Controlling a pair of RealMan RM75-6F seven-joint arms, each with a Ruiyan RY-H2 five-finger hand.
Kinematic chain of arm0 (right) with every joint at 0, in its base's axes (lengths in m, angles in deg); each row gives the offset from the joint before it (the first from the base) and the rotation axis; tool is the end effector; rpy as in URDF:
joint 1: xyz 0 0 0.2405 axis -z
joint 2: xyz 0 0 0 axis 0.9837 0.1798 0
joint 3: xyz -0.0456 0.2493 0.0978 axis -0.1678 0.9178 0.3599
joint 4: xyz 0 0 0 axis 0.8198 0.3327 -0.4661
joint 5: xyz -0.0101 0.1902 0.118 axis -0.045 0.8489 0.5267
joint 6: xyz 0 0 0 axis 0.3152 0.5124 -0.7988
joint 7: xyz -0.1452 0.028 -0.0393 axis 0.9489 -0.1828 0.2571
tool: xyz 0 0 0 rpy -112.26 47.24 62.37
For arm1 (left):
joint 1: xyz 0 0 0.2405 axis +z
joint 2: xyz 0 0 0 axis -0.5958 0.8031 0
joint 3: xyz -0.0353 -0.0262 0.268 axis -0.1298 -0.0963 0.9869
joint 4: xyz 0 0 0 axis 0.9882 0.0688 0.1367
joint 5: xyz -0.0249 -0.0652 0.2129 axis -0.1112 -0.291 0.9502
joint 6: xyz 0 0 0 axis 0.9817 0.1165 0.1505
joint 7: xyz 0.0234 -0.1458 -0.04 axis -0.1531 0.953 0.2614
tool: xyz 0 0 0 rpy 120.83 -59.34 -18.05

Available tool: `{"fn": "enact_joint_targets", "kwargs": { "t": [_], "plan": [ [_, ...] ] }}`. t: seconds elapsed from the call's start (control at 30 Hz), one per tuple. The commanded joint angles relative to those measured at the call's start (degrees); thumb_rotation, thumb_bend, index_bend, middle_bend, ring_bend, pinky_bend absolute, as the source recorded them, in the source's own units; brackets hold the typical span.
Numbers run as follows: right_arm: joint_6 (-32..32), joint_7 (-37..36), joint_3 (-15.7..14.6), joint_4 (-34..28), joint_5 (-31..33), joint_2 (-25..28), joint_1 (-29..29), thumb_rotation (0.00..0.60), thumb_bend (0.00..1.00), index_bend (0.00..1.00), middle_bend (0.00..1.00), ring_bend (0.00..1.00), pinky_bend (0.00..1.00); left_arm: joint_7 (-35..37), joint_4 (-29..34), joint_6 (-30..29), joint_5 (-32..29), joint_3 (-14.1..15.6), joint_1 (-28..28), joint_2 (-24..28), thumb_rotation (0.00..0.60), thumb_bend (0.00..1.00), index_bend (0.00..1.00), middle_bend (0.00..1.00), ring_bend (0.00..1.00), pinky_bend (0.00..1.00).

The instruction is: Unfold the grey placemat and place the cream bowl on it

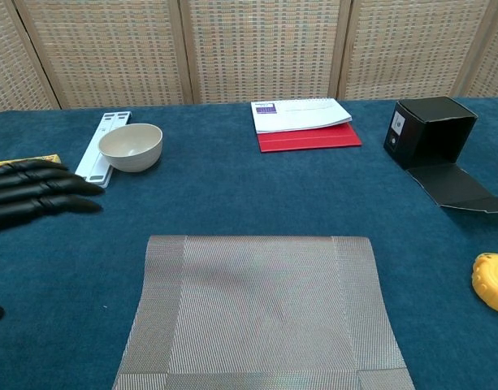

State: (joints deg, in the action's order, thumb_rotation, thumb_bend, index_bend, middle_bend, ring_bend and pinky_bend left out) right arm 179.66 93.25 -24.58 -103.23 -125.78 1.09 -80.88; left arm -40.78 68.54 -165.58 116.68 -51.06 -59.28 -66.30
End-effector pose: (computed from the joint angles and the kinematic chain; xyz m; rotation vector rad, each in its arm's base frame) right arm -0.3232 -0.1794 0.1578 1.3171 -0.6891 0.8913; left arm -0.2461 0.2081 0.0278 -2.2802 -0.4118 -1.0755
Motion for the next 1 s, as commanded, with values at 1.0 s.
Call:
{"fn": "enact_joint_targets", "kwargs": {
  "t": [1.0],
  "plan": [
    [-2.14,-2.82,1.83,0.51,4.40,1.11,-0.49,0.600,0.00,0.00,0.00,0.00,0.00,0.19,-8.25,11.02,1.95,6.97,-11.28,-15.62,0.600,0.00,0.21,0.00,0.00,0.00]
  ]
}}
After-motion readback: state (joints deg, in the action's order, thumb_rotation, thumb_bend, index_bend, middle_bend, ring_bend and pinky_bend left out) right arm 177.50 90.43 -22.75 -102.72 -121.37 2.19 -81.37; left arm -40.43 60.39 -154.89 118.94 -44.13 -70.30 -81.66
